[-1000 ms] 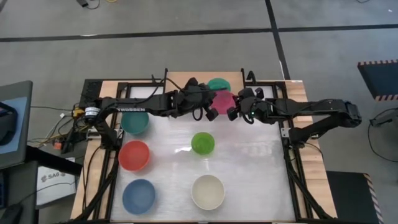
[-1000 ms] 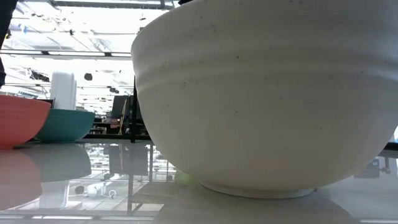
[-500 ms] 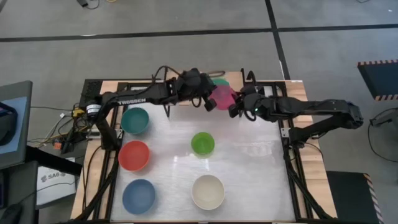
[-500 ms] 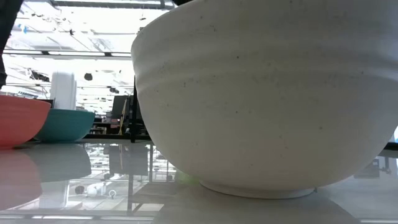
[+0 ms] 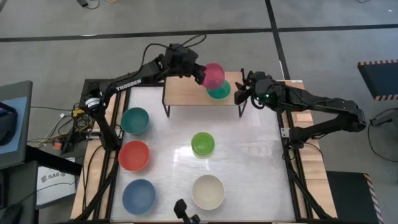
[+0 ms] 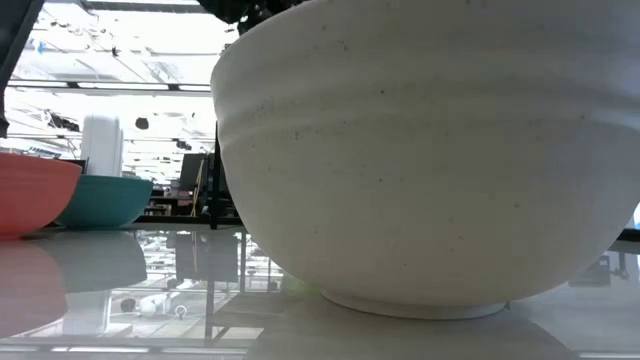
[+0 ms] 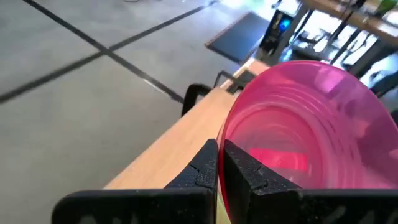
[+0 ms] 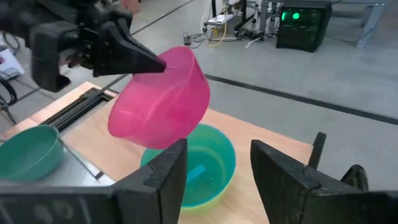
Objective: Place and stack bowls onto a shelf
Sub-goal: Stack the red bowl on top of the light blue bowl on the shelf
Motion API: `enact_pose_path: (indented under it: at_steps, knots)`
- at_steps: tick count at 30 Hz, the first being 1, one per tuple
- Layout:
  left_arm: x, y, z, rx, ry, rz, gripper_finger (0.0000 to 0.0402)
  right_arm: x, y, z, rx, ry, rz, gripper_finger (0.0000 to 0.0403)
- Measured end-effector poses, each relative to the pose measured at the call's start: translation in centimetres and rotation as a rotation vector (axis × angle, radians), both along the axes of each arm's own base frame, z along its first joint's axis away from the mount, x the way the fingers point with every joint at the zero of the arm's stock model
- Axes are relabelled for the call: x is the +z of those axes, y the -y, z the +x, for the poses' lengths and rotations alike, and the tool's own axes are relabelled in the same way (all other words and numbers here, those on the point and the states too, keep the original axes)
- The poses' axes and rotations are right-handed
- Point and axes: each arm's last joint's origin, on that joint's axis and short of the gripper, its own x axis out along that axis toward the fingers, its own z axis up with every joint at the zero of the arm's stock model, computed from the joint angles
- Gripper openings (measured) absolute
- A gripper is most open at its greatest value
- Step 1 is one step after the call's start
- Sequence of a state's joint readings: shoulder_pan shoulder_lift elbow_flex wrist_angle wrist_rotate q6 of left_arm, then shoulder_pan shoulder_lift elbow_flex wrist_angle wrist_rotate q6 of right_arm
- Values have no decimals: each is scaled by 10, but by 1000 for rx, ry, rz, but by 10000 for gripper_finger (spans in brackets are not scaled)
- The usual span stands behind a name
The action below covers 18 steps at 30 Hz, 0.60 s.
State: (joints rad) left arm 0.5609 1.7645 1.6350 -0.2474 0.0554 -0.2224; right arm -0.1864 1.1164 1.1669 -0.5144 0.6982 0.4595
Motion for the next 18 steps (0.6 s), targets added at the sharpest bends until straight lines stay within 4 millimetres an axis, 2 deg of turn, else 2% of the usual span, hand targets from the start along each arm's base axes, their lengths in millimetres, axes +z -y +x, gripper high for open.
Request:
enact_pose_path:
  at_steps: [2, 7, 12, 18]
  knots:
    - [-3, -6, -2, -1, 2, -37, 1, 0, 2, -1, -10, 5, 5, 202]
    - [-22, -10, 13, -45, -21, -84, 1, 0, 3, -1, -23, 29, 24, 199]
    - [-25, -14, 28, -99, -38, -114, 0, -1, 2, 0, -6, 31, 39, 199]
    - [-28, -13, 34, -153, -142, -81, 0, -5, 1, -2, -24, 33, 87, 199]
